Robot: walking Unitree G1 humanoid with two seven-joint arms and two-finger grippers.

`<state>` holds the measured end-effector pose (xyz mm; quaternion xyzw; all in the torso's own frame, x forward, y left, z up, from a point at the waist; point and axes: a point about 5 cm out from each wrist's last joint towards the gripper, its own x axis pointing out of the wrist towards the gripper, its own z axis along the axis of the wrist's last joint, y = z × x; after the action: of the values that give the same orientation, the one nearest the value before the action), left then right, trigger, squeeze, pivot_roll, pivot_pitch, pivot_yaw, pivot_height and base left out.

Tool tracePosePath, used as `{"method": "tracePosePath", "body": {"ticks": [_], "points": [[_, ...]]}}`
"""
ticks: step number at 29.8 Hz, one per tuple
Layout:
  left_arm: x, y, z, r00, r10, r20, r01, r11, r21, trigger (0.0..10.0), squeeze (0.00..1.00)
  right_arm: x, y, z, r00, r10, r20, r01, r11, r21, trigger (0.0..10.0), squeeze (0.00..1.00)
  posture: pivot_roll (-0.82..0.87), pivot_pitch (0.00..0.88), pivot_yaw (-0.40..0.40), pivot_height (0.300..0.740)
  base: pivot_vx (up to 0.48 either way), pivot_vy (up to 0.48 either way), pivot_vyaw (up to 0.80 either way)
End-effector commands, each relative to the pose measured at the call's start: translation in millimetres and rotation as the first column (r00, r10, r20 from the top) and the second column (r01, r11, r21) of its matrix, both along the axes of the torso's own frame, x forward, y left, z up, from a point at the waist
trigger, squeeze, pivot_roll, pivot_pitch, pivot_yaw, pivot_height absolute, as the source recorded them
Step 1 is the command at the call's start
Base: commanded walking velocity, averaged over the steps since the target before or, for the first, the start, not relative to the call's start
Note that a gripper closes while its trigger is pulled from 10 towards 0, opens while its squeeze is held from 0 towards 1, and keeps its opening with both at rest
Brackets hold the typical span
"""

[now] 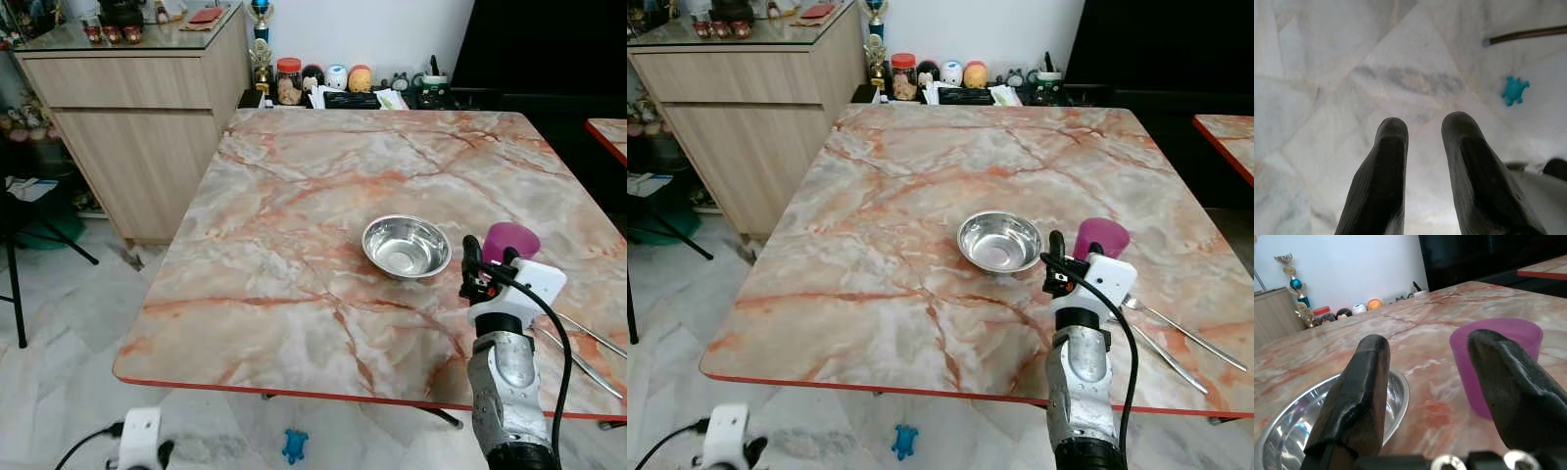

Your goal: Setting the table

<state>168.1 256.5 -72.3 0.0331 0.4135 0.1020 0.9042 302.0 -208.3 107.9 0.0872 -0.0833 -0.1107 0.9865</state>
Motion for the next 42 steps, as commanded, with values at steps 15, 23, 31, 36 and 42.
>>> {"method": "tracePosePath", "body": {"ticks": [15, 23, 31, 36, 42], "points": [[3.1, -4.6, 0.3, 1.000, -0.007, 0.012, 0.007, 1.000, -0.009, 10.0, 0.00, 32.0, 15.5, 9.1, 0.989, 0.112, -0.092, -0.093, 0.976, 0.196, 10.0, 0.00, 0.06, 0.000, -0.001, 0.740, 0.000, 0.000, 0.00], [2.5, -5.9, -0.5, 1.000, -0.009, 0.005, 0.009, 1.000, -0.012, 10.0, 0.00, 40.4, 15.9, -2.7, 0.969, 0.114, -0.220, -0.057, 0.967, 0.248, 10.0, 0.00, 0.06, 0.000, -0.001, 0.740, 0.000, 0.000, 0.00], [-0.5, -5.2, -1.8, 1.000, -0.004, -0.004, 0.004, 1.000, -0.010, 10.0, 0.00, 42.2, 15.5, -2.8, 0.967, 0.101, -0.235, -0.039, 0.966, 0.257, 10.0, 0.00, 0.06, 0.000, -0.002, 0.740, 0.000, 0.000, 0.00], [0.1, -6.1, -1.8, 1.000, -0.008, -0.005, 0.008, 1.000, -0.011, 10.0, 0.00, 41.2, 17.8, -8.9, 0.958, 0.122, -0.259, -0.041, 0.954, 0.297, 10.0, 0.00, 0.06, 0.000, -0.002, 0.740, 0.000, 0.000, 0.00], [0.7, -6.9, -1.8, 1.000, -0.014, -0.006, 0.013, 1.000, -0.011, 10.0, 0.00, 41.0, 16.8, -16.0, 0.948, 0.121, -0.294, -0.022, 0.947, 0.319, 10.0, 0.00, 0.06, 0.000, -0.002, 0.740, 0.000, 0.000, 0.00]]}}
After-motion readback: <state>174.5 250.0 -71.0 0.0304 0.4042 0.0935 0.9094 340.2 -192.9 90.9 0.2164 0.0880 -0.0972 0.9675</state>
